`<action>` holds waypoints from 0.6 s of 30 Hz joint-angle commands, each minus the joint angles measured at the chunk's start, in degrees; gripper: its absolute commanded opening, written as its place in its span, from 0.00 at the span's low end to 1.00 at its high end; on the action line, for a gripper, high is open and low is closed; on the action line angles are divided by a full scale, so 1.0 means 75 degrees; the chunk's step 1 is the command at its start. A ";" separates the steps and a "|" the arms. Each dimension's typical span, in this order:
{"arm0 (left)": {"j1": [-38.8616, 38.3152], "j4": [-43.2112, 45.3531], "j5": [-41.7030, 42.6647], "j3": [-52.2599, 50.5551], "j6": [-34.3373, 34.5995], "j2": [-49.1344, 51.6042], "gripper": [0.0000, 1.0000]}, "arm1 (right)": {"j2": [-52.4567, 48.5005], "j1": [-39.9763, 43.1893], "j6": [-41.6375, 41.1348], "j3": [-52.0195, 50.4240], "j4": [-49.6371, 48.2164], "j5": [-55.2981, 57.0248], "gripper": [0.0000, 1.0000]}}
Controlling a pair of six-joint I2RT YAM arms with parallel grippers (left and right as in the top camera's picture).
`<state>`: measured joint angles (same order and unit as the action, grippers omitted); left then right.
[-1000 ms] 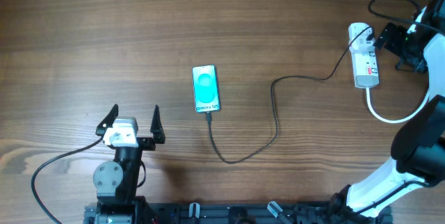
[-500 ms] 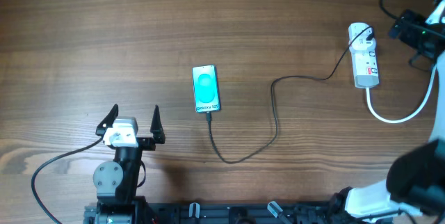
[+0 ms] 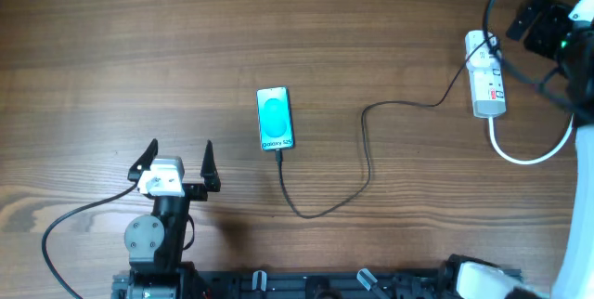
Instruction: Plug charger to phone and switch on socket
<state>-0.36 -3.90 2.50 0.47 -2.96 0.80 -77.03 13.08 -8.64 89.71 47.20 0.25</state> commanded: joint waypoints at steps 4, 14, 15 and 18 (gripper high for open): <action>0.0020 -0.0055 0.0061 -0.0020 -0.0149 -0.0085 1.00 | 0.0938 -0.0393 0.0149 0.0050 0.0006 0.0087 1.00; 0.0020 -0.0055 0.0061 -0.0020 -0.0149 -0.0085 1.00 | 0.1005 -0.0408 0.0699 -0.0248 0.0009 -0.0058 1.00; 0.0020 -0.0055 0.0061 -0.0020 -0.0149 -0.0085 1.00 | 0.1035 -0.0408 0.0918 -0.0449 -0.0096 -0.0420 1.00; 0.0020 -0.0055 0.0061 -0.0020 -0.0149 -0.0085 1.00 | 0.1154 -0.0408 0.1043 -0.1195 -0.0982 -0.1180 1.00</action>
<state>-0.36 -3.88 2.50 0.47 -2.96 0.80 -69.41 10.37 -4.21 85.73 44.12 -1.76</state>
